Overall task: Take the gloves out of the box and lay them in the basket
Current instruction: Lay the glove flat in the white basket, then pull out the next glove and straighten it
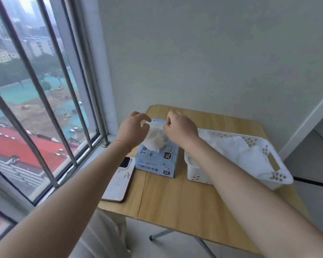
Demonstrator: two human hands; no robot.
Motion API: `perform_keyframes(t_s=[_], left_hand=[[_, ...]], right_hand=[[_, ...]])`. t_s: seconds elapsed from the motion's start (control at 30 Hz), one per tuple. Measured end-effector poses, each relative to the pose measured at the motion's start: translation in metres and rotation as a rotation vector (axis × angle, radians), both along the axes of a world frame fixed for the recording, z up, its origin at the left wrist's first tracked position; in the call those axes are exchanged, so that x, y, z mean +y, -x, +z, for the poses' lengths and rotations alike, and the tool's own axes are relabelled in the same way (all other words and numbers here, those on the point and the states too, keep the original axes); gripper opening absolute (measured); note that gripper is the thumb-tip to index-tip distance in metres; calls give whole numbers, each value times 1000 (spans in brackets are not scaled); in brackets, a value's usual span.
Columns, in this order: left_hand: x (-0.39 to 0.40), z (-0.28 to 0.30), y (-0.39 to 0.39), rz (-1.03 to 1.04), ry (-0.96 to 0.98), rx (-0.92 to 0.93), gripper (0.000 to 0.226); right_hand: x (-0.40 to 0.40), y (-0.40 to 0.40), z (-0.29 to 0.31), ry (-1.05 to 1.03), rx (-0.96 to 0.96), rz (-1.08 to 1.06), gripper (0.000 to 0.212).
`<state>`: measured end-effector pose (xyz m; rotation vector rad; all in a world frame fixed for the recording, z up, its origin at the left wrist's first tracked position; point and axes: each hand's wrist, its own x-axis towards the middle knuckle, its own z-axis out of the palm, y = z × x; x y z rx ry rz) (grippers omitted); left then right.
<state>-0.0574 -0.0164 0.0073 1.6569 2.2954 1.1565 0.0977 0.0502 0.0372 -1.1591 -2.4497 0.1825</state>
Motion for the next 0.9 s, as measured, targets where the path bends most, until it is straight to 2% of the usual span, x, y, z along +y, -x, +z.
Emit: perform_keyframes(t_s=[0.2, 0.3, 0.37, 0.5, 0.6, 0.73, 0.8, 0.9], left_hand=[[-14, -20, 27, -73, 208, -100, 44], [-14, -27, 28, -75, 158, -121, 35], [-13, -29, 28, -56, 112, -125, 27], [-10, -29, 23, -45, 59, -185, 21], [-7, -26, 18, -50, 39, -202, 17], [-4, -27, 11, -97, 78, -213, 14], [-2, -27, 9, -56, 101, -179, 21], [-3, -15, 2, 68, -47, -148, 27]], right_hand=[[-12, 33, -11, 200, -195, 145, 35], [-9, 34, -17, 183, -215, 115, 15], [-7, 30, -16, 188, -171, 88, 13], [1, 20, -6, 157, 1, 35, 21], [4, 13, 5, 188, 262, 13, 19], [4, 4, 22, 322, 598, -25, 15], [5, 1, 30, 404, 680, -42, 16], [5, -5, 40, 542, 802, -20, 20]])
